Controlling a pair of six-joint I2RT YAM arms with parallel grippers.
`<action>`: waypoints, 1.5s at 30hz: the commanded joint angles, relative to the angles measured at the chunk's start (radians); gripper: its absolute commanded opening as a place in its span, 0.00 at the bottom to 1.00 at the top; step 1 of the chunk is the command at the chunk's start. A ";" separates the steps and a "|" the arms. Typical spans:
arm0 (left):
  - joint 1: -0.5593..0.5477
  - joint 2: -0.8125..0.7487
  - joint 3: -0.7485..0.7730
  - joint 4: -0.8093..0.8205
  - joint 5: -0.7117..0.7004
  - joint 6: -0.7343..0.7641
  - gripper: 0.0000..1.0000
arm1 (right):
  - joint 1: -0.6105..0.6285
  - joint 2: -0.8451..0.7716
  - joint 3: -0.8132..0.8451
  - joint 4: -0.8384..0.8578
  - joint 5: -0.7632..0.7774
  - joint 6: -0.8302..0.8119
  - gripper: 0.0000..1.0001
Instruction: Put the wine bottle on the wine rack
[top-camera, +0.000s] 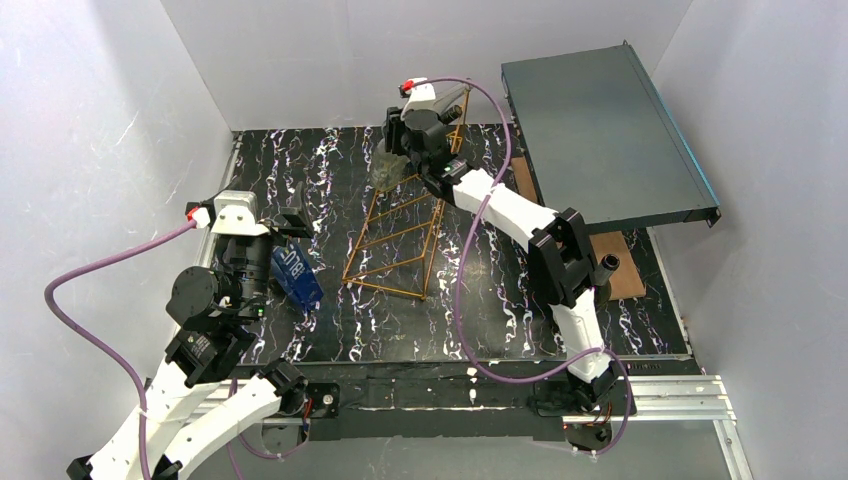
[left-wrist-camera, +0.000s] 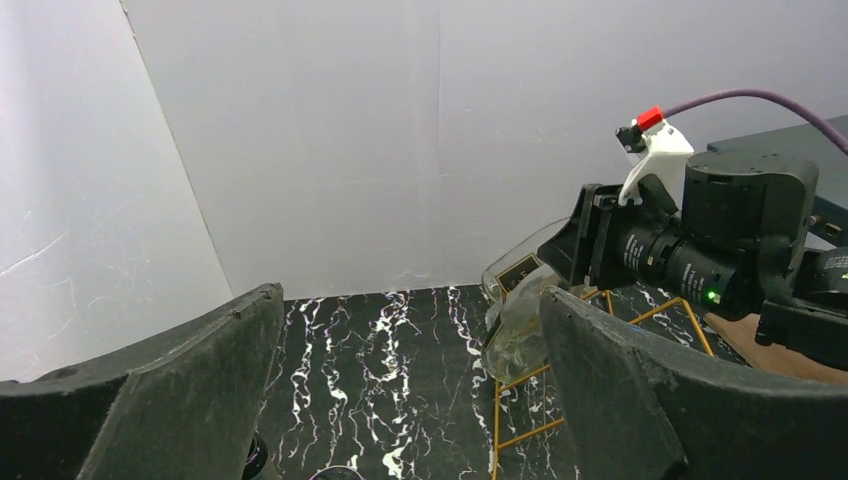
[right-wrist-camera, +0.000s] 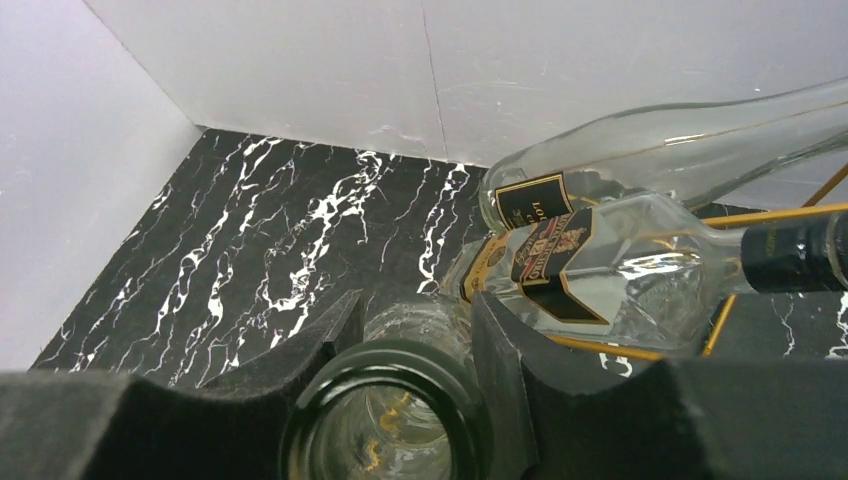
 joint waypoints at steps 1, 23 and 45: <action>0.004 -0.014 0.001 0.035 -0.004 -0.006 0.99 | 0.021 -0.056 0.000 0.216 0.066 -0.058 0.01; 0.003 -0.011 0.000 0.035 -0.001 -0.009 0.99 | 0.031 -0.141 -0.140 0.164 0.139 -0.039 0.58; 0.003 -0.006 -0.001 0.033 0.005 -0.015 0.99 | 0.030 -0.228 -0.203 0.129 0.232 -0.127 0.75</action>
